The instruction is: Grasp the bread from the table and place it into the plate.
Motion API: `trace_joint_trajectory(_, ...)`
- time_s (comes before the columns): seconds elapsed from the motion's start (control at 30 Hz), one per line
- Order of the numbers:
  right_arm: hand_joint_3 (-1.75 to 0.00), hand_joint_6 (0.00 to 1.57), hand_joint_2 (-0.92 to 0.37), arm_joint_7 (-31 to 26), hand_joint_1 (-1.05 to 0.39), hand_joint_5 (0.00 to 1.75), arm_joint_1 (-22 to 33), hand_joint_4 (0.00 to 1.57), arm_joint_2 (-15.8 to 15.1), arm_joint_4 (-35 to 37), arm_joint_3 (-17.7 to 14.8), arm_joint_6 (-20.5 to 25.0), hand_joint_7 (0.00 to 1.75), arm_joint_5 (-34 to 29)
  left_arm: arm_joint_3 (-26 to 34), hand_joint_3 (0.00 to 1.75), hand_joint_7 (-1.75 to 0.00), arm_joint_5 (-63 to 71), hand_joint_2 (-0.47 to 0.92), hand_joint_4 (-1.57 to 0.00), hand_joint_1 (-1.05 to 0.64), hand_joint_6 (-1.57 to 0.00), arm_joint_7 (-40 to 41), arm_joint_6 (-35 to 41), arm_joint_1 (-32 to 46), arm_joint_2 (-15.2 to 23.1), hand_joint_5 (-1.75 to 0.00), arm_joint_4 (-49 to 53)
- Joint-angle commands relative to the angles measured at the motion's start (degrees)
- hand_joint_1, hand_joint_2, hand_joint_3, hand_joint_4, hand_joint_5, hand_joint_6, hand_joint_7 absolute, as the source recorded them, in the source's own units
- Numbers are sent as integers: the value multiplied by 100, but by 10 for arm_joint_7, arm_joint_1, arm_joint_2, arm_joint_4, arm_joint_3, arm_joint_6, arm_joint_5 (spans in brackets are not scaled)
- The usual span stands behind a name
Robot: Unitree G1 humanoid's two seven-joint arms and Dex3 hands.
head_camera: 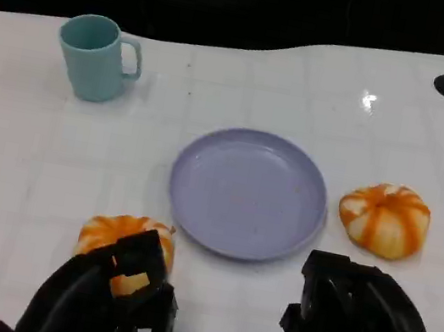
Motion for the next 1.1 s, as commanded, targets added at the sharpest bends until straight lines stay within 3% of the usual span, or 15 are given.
trace_joint_trajectory(0.03,-34,110,-92,1,-93,162,-4,128,-4,0,-8,-3,152,4,5,30,-175,9,92,-85,-61,-61,-4,-19,-4,7,-175,5)
trace_joint_trajectory(0.2,-34,111,-92,-1,-93,161,-3,128,-3,-4,-7,0,152,3,9,30,-175,13,92,-79,-60,-55,-2,-36,-4,10,-175,-13)
trace_joint_trajectory(0.3,-35,111,-92,-2,-93,161,-1,128,-5,-6,-6,-1,152,1,11,30,-171,37,92,-66,-57,-44,8,-65,-4,13,-175,-26)
trace_joint_trajectory(0.33,-35,111,-92,-3,-93,161,-1,128,-5,-7,-5,-1,153,0,12,30,-167,51,92,-60,-57,-42,9,-85,-6,15,-175,-27)
trace_joint_trajectory(0.43,-35,111,-92,-6,-94,161,0,128,-4,-9,-4,2,153,-1,15,28,-134,96,92,-36,-61,-37,9,-139,-16,34,-171,-24)
trace_joint_trajectory(0.53,-35,111,-92,-6,-93,162,0,128,-4,-10,-2,-1,153,-3,10,21,-98,168,92,-32,-58,-33,10,-201,-31,73,-143,-10)
trace_joint_trajectory(0.6,-36,110,-92,-5,-94,163,-1,127,-4,-9,-2,-1,153,-1,8,15,-58,215,92,-32,-57,-38,20,-229,-39,95,-115,-5)
trace_joint_trajectory(0.67,-35,110,-92,-6,-94,163,-1,127,-3,-9,-1,-1,153,-1,7,11,-35,268,92,-29,-59,-43,41,-235,-43,117,-103,-13)
trace_joint_trajectory(0.83,-35,110,-92,-7,-93,162,-4,127,-1,-5,0,-4,153,-4,3,14,-9,407,92,-24,-70,-40,92,-250,-49,174,-79,-43)
trace_joint_trajectory(1.1,-34,111,-92,-4,-93,161,-8,128,-2,1,-1,-3,151,-3,-12,17,-1,613,92,-27,-76,-32,156,-226,-53,222,-55,-109)
